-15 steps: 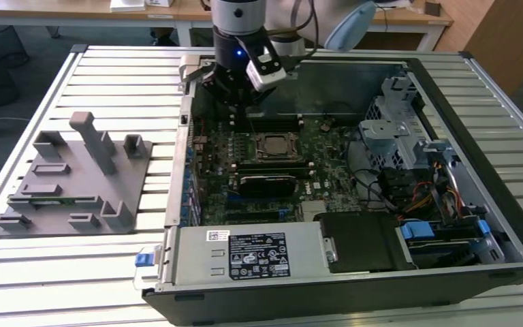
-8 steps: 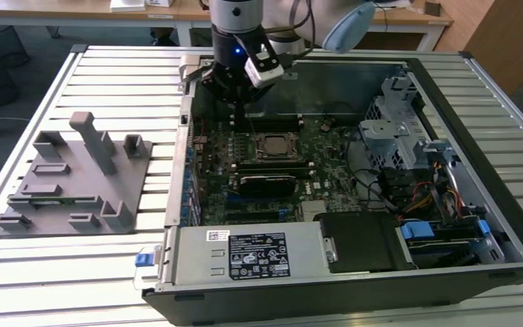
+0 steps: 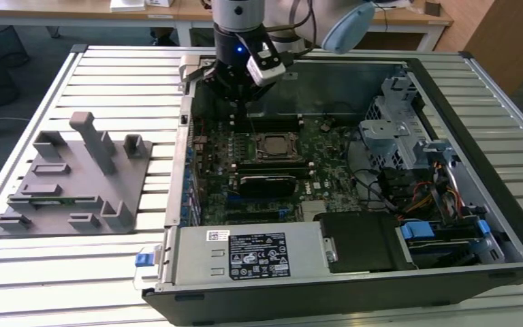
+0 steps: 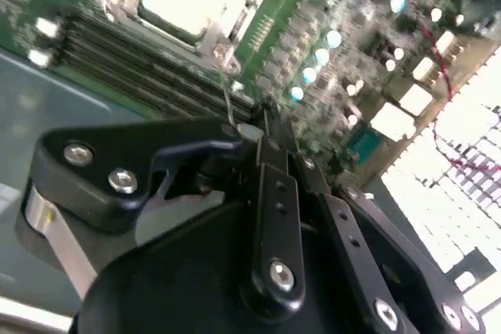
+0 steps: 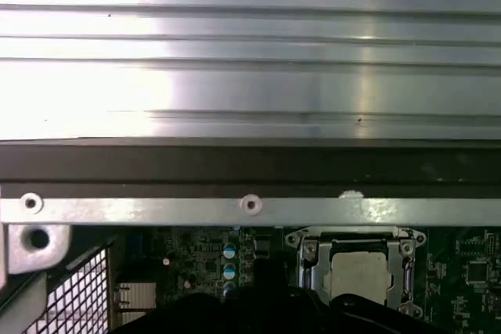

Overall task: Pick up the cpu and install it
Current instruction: 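Install the first cpu locking lever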

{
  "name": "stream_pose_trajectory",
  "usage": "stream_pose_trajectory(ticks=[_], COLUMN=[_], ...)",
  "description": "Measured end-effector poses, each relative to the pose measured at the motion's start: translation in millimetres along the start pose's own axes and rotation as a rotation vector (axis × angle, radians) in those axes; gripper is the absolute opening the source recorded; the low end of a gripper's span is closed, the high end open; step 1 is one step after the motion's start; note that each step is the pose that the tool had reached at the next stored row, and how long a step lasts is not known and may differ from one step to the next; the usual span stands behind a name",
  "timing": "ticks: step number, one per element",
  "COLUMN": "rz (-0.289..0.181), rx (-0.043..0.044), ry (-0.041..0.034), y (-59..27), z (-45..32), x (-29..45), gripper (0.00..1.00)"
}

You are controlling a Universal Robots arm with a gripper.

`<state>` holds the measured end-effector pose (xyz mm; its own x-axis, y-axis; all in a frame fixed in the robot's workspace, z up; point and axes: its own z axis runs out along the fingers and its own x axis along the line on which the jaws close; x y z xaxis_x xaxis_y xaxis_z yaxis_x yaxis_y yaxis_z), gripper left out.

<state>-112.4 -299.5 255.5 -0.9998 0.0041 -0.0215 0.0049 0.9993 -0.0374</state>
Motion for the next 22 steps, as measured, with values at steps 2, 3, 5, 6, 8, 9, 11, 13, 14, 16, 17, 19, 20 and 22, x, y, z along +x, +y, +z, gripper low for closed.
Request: stream_pose_trajectory(ticks=[2, 3, 5, 6, 8, 9, 11, 13, 14, 16, 17, 19, 20, 22], rz=[-0.002, -0.003, -0.003, -0.003, -0.003, -0.003, -0.003, -0.003, -0.003, -0.003, -0.003, -0.003, -0.003, -0.004], rx=[-0.0001, -0.0001, 0.0000, 0.0000, -0.0002, -0.0005, -0.0008, -0.0010, -0.0010, -0.0011, -0.0011, -0.0010, -0.0011, -0.0014], ry=[0.0011, 0.0016, 0.0014, 0.0014, 0.0014, 0.0014, 0.0015, 0.0014, 0.0014, 0.0014, 0.0014, 0.0015, 0.0014, 0.0013], y=[0.0, 0.0, 0.0, 0.0, 0.1, 0.1, 0.1, 0.1, 0.1, 0.2, 0.2, 0.1, 0.1, 0.2], z=[0.5, 0.7, 0.8, 0.8, 0.9, 1.0, 1.1, 1.2, 1.2, 1.3, 1.3, 1.3, 1.3, 1.4], x=[-6.1, -8.4, -10.0, -10.8, -14.0, -16.2, -21.1, -25.6, -27.3, -30.6, -32.3, -34.2, -34.8, -35.6], gripper=[0.11, 0.11, 0.11, 0.11, 0.11, 0.11, 0.11, 0.11, 0.11, 0.11, 0.11, 0.11, 0.11, 0.11])
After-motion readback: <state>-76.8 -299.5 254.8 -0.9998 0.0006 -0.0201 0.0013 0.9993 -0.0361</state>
